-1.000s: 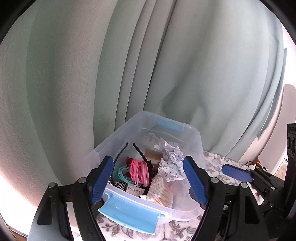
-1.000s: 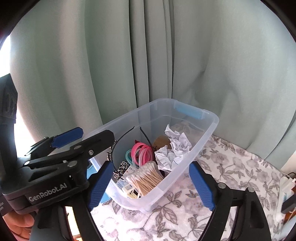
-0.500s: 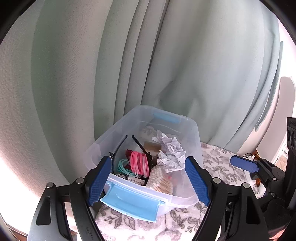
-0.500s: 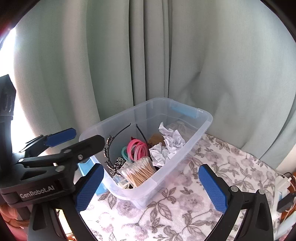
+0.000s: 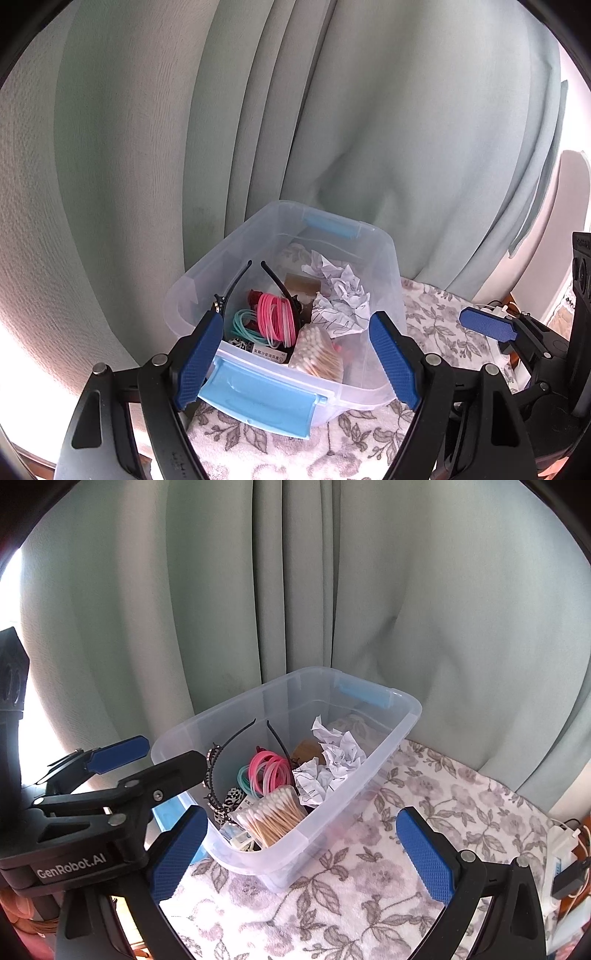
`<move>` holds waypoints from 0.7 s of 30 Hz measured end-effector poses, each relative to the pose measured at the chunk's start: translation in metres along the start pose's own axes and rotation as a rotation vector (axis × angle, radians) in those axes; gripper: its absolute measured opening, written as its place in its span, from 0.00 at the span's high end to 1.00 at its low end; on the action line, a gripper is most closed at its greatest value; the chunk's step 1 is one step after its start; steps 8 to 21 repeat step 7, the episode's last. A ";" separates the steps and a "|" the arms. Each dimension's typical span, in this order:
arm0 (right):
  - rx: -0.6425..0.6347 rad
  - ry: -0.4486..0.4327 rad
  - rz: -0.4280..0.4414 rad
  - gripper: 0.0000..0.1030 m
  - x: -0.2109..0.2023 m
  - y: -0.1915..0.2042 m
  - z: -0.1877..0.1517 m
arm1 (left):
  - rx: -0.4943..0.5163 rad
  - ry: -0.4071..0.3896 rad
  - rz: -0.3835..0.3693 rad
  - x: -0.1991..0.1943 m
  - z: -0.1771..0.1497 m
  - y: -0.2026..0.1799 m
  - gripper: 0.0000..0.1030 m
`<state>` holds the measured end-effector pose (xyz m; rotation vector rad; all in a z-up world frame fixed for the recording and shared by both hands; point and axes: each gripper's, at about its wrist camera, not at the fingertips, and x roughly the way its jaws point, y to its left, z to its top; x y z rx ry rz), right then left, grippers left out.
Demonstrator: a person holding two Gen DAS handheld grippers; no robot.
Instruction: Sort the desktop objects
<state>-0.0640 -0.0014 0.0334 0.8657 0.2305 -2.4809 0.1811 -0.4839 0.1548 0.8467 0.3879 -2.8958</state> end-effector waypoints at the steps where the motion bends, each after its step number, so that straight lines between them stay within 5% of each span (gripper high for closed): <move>1: 0.000 0.002 -0.001 0.00 0.001 0.000 0.000 | -0.001 0.002 -0.001 0.001 -0.001 0.003 0.20; 6: -0.001 0.011 -0.002 0.00 0.003 0.001 -0.001 | 0.007 0.006 0.006 0.018 0.005 -0.024 0.20; 21: 0.000 0.012 -0.001 0.00 0.004 0.001 0.000 | 0.006 0.008 0.005 0.022 0.006 -0.022 0.20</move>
